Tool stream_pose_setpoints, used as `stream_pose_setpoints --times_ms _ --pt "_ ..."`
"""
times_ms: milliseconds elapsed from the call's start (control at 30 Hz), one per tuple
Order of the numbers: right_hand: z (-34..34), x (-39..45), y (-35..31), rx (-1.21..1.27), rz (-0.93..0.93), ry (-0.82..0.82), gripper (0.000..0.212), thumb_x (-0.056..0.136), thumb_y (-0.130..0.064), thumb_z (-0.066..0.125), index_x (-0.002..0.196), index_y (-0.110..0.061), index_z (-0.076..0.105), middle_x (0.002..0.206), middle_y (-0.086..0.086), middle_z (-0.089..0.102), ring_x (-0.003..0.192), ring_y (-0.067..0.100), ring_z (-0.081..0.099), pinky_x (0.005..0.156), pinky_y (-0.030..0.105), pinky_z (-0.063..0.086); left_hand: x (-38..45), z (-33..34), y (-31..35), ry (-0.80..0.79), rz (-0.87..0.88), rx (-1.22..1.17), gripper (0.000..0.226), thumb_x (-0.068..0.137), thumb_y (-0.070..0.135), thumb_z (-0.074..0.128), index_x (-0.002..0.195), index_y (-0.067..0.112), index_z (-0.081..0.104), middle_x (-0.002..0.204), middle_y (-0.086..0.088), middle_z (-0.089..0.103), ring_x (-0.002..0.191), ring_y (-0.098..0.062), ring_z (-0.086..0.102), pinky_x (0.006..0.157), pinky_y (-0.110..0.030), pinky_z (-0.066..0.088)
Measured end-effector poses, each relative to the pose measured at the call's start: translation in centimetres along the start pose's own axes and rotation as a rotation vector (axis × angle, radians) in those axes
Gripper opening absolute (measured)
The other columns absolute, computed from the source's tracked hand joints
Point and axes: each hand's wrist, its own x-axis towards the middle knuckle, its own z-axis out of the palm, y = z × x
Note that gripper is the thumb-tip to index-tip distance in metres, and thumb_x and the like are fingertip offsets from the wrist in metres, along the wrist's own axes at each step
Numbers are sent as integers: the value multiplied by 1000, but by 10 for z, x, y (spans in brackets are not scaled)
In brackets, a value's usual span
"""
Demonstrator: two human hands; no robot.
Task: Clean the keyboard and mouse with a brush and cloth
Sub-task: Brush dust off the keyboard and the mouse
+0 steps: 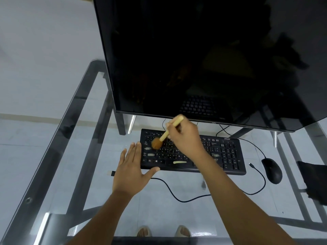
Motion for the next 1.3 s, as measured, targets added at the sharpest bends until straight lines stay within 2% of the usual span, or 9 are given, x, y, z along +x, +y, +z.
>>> stream_pose_setpoints --times_ms 167,300,433,567,700,833,967,1100,1300 --pt "9 4 -5 -89 -60 103 7 96 -18 55 94 -13 60 90 -2 61 70 6 57 59 17 45 0 1 0 -7 -1 1 99 83 78 41 149 6 25 153 -9 34 146 -17 19 120 -36 7" --pt "19 4 -13 -86 -38 -152 4 96 -17 55 94 -14 59 85 -3 68 59 -2 56 51 11 42 -1 1 -1 -7 -8 10 98 83 77 43 148 6 26 153 -10 35 146 -18 21 120 -38 10" --pt "20 5 -14 -43 -100 94 3 96 -14 57 95 -12 60 93 -1 61 74 2 58 63 17 47 -1 1 0 -8 -5 -1 99 83 78 41 149 7 24 154 -9 33 146 -16 18 120 -37 8" --pt "14 0 -7 -58 -34 -71 4 96 -14 56 94 -11 58 84 -3 65 59 1 56 53 15 42 0 -1 2 0 -10 -8 98 82 76 43 149 7 25 152 -11 35 145 -16 19 120 -34 6" --pt "-9 -1 12 -20 30 168 6 95 -9 55 91 -13 58 78 -7 62 64 -1 61 58 14 46 0 -1 2 3 -1 -18 97 83 77 42 150 9 23 153 -9 34 146 -16 18 120 -35 6" --pt "-9 -14 15 15 143 -130 7 94 -14 58 88 -15 62 74 3 68 64 20 66 59 35 57 -1 -1 0 -2 -7 -9 98 82 77 41 149 7 25 152 -11 36 145 -19 21 120 -38 10" --pt "-18 -14 18 -69 57 151 7 94 -14 57 88 -16 58 84 -1 64 68 15 60 57 25 47 -2 -1 2 1 -4 -22 97 82 77 42 149 8 25 152 -11 36 145 -18 22 120 -36 8" --pt "-13 -26 8 69 200 -268 13 94 -15 57 83 -22 60 77 6 70 71 25 70 67 42 61 -1 0 0 -7 -6 0 98 82 76 44 148 7 26 153 -11 35 145 -18 22 120 -35 8" --pt "-39 -18 26 107 207 103 7 96 -12 56 90 -13 60 74 -4 68 60 15 65 56 21 53 0 0 1 -12 -8 -5 97 82 75 46 149 8 24 153 -10 34 145 -18 21 120 -37 9"
